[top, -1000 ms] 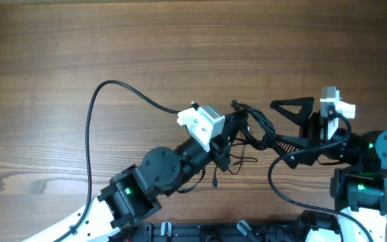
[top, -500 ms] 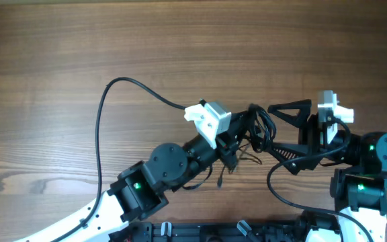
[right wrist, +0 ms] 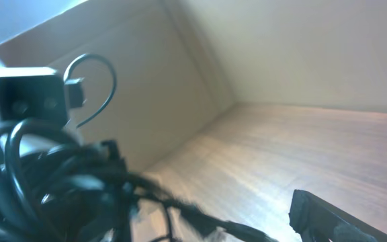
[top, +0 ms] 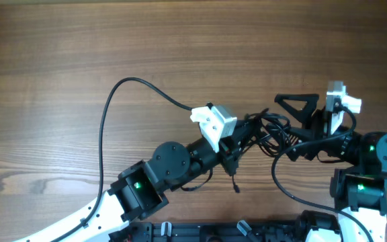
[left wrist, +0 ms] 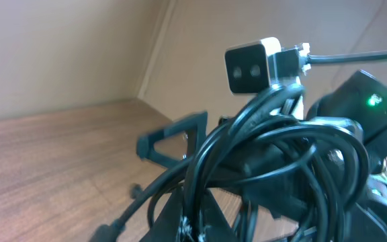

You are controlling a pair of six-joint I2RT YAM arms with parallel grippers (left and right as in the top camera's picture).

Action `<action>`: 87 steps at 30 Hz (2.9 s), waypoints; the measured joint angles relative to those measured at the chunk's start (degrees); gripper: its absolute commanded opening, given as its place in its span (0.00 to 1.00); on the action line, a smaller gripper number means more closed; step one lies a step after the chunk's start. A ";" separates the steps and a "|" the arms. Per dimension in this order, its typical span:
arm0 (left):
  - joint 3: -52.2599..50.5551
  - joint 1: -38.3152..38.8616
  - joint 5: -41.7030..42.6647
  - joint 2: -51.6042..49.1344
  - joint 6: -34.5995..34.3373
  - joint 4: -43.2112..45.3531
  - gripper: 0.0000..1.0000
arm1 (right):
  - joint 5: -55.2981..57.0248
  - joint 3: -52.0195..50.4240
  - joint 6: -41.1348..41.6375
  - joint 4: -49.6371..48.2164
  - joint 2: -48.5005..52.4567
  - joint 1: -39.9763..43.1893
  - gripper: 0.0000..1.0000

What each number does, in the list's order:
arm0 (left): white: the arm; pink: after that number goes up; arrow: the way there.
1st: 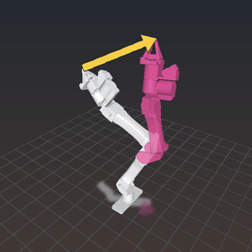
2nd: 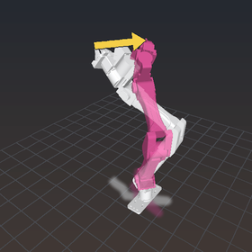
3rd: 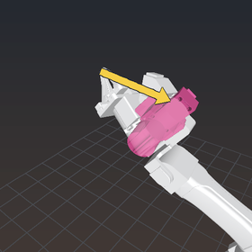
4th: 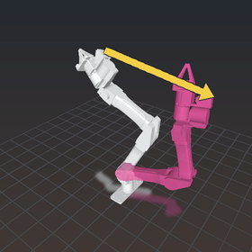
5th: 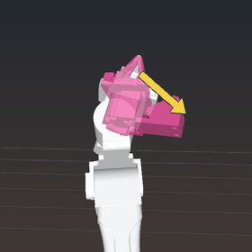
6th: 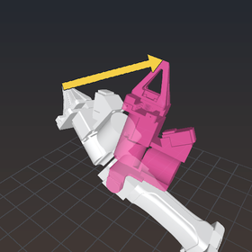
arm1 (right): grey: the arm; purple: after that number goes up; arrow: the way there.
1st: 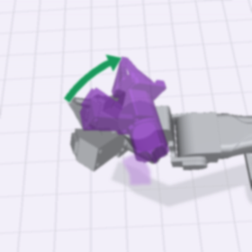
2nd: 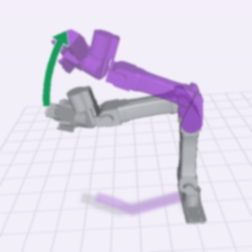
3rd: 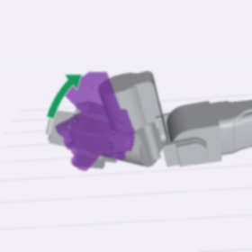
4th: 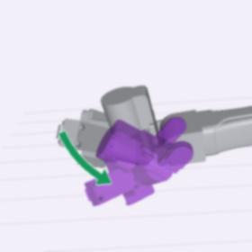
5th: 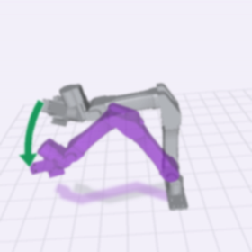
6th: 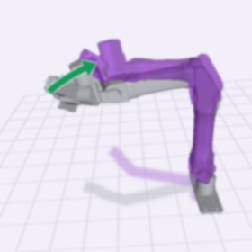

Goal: Untangle cables

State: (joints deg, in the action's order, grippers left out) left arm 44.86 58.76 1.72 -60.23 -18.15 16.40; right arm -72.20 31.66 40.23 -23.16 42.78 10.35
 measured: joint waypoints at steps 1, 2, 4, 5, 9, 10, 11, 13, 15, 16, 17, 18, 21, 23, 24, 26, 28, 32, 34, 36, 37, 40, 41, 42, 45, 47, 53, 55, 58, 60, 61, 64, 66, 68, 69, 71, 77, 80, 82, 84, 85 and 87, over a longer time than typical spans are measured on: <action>0.00 0.00 0.42 0.00 0.02 -0.35 0.04 | 1.77 0.00 0.28 0.04 0.00 0.00 1.00; 0.00 0.00 0.98 0.00 0.02 -0.72 0.04 | 3.52 0.00 0.46 0.31 0.00 0.00 1.00; 0.00 0.00 1.44 0.00 0.02 -0.92 0.04 | 6.99 0.00 0.46 2.40 0.00 -0.02 1.00; 0.00 0.00 1.49 0.02 0.04 -1.05 0.04 | 8.66 0.00 0.00 4.35 0.00 -0.04 1.00; 0.00 0.00 1.86 0.96 0.24 -2.08 0.04 | 13.11 0.04 -3.56 11.54 -0.07 -0.07 1.00; 0.00 0.00 1.88 1.49 0.24 -2.73 0.04 | 14.08 0.04 -4.72 12.92 -0.07 -0.17 1.00; 0.00 0.00 1.90 1.95 0.24 -2.93 0.04 | 14.80 0.04 -5.70 13.81 -0.07 -0.22 1.00; 0.00 0.02 2.29 3.37 0.24 -3.63 0.04 | 15.87 0.04 -7.28 15.80 -0.07 -0.39 1.00; 0.00 0.00 2.32 4.87 0.24 -4.22 0.04 | 16.81 0.04 -8.83 17.18 -0.11 -0.39 1.00; 0.00 0.02 2.58 6.32 0.26 -4.87 0.04 | 17.92 0.04 -9.55 18.47 -0.11 -0.39 1.00; 0.00 0.02 2.69 7.10 0.28 -5.09 0.04 | 18.60 0.07 -10.16 19.23 -0.13 -0.39 1.00; 0.00 0.00 2.69 7.69 0.46 -5.79 0.04 | 19.19 0.07 -10.99 20.52 -0.15 -0.39 1.00; 0.00 0.02 2.71 8.76 1.49 -7.56 0.04 | 20.28 0.07 -12.94 22.12 -0.15 -0.39 1.00; 0.00 0.02 2.71 9.11 1.53 -7.89 0.04 | 21.38 0.09 -14.38 23.91 -0.17 -0.39 1.00; 0.00 0.02 2.71 9.27 1.53 -7.91 0.04 | 22.08 0.11 -14.86 25.00 -0.17 -0.39 1.00; 0.00 0.02 2.71 9.53 1.53 -8.33 0.04 | 24.26 0.13 -16.15 27.47 -0.31 -0.39 1.00; 0.00 0.02 2.71 9.57 1.53 -8.96 0.04 | 26.67 0.17 -16.59 30.23 -0.42 -0.42 1.00; -0.02 0.00 2.71 9.57 3.04 -9.62 0.04 | 31.34 0.22 -17.14 33.73 -0.42 -0.44 1.00; -0.02 0.02 2.71 10.36 4.11 -9.53 0.04 | 35.01 0.22 -17.20 35.60 -0.37 -0.37 1.00; -0.02 0.02 2.71 13.25 5.42 -9.07 0.04 | 39.15 0.22 -17.22 37.20 -0.26 -0.09 1.00; 0.00 0.02 2.62 14.69 6.01 -9.14 0.04 | 40.46 0.22 -17.22 37.57 -0.26 -0.04 1.00; 0.02 0.02 -0.63 17.22 7.28 -11.56 0.04 | 42.73 0.22 -17.20 38.25 -0.26 -0.04 1.00; 0.02 0.02 -1.29 17.35 7.41 -11.89 0.04 | 42.91 0.22 -17.20 38.36 -0.26 -0.04 1.00; 0.04 0.02 -2.29 17.55 7.50 -12.98 0.04 | 42.95 0.22 -17.20 38.40 -0.26 -0.04 1.00; 0.11 0.02 -6.47 17.53 7.56 -17.97 0.19 | 43.36 0.22 -17.20 39.04 -0.26 -0.04 1.00; 0.11 0.02 -9.84 15.39 6.23 -20.81 0.32 | 43.39 0.22 -17.20 39.41 -0.26 -0.04 1.00; 0.11 0.02 -12.26 -3.43 -2.05 -21.79 0.27 | 43.60 0.22 -17.20 39.91 -0.26 -0.04 1.00; 0.11 0.02 -10.12 -10.69 -6.51 -21.59 0.27 | 44.26 0.22 -17.14 40.09 -0.26 -0.04 1.00; 0.11 0.02 -5.09 -16.68 -13.73 -21.33 0.34 | 45.70 0.22 -16.44 40.68 -0.26 -0.04 1.00; 0.11 0.02 -2.51 -20.20 -18.73 -21.11 0.37 | 45.92 0.22 -16.26 40.74 -0.26 -0.04 1.00; 0.11 0.02 -1.51 -22.08 -21.03 -20.50 0.36 | 45.94 0.22 -16.26 40.74 -0.26 -0.04 1.00; 0.11 0.02 0.81 -24.70 -25.99 -18.69 0.35 | 45.94 0.22 -16.26 40.76 -0.26 -0.04 1.00; 0.11 0.02 1.31 -26.29 -27.74 -17.49 0.35 | 45.97 0.22 -16.26 40.74 -0.26 -0.04 1.00; 0.11 0.02 1.42 -28.89 -29.92 -16.13 0.37 | 45.97 0.22 -16.26 40.79 -0.26 -0.04 1.00; 0.11 0.02 1.42 -29.97 -30.64 -16.02 0.41 | 45.97 0.22 -16.26 40.76 -0.26 -0.04 1.00; 0.11 0.11 -0.68 -31.95 -31.47 -14.71 0.44 | 45.97 0.22 -16.26 40.81 -0.26 -0.04 1.00; 0.11 0.11 -7.82 -33.18 -31.95 -13.49 0.42 | 45.97 0.22 -16.26 40.81 -0.26 -0.04 1.00; 0.09 0.11 -8.57 -36.63 -31.95 -10.73 0.41 | 46.12 0.22 -16.26 40.89 -0.26 -0.04 1.00; 0.11 0.11 -8.79 -37.46 -31.95 -9.38 0.40 | 46.34 0.22 -16.26 40.96 -0.26 -0.04 1.00; 0.11 0.11 -9.07 -37.46 -31.95 -9.03 0.38 | 46.36 0.22 -16.26 40.94 -0.26 -0.04 1.00; 0.11 0.11 -9.35 -37.48 -31.95 -9.03 0.37 | 46.38 0.22 -16.26 40.94 -0.26 -0.04 1.00; 0.11 0.11 -9.42 -37.81 -31.95 -8.41 0.37 | 46.38 0.22 -16.26 40.94 -0.26 -0.04 1.00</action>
State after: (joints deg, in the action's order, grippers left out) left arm 44.97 58.87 -7.70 -98.04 -50.11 7.99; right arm -25.82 31.88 23.97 17.78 42.52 10.31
